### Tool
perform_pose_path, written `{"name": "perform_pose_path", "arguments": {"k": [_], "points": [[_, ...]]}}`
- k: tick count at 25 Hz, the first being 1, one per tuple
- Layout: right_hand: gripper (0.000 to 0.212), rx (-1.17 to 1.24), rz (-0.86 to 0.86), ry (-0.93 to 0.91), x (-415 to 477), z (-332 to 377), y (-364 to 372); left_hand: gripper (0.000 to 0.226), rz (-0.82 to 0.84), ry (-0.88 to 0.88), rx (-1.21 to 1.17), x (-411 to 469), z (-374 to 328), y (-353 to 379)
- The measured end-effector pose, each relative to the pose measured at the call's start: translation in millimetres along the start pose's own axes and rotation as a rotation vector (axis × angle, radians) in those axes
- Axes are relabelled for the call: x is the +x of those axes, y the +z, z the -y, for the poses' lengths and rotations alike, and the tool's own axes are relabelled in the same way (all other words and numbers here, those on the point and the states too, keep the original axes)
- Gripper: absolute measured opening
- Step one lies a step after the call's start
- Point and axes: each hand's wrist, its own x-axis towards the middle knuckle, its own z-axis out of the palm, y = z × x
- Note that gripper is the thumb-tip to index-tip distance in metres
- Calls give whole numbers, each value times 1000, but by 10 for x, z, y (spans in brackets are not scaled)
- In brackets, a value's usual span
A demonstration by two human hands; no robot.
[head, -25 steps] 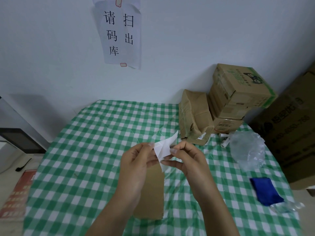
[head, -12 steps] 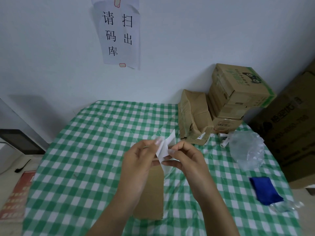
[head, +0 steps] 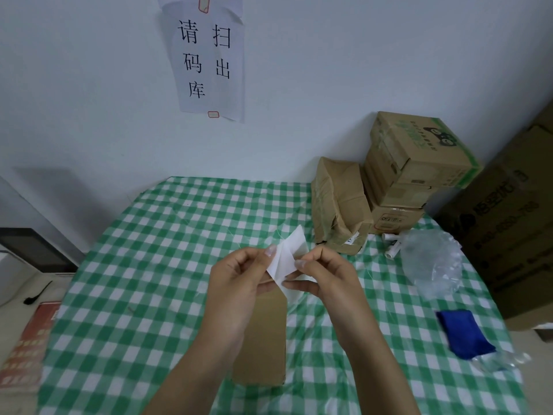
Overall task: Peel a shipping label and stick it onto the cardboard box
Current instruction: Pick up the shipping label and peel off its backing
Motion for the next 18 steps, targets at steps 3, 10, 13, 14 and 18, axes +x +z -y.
{"name": "perform_pose_path", "arguments": {"k": [3, 10, 13, 14, 18], "points": [[14, 5, -24, 31, 15, 4, 11, 17, -19, -14, -14, 8, -15, -1], [19, -41, -54, 47, 20, -27, 8, 21, -40, 2, -12, 20, -1, -34], [16, -36, -48, 23, 8, -43, -6, 19, -73, 63, 27, 19, 28, -43], [12, -38, -32, 15, 1, -36, -11, 17, -79, 108, 78, 22, 36, -50], [25, -56, 48, 15, -26, -12, -1, 11, 13, 269, 279, -34, 46, -66]]}}
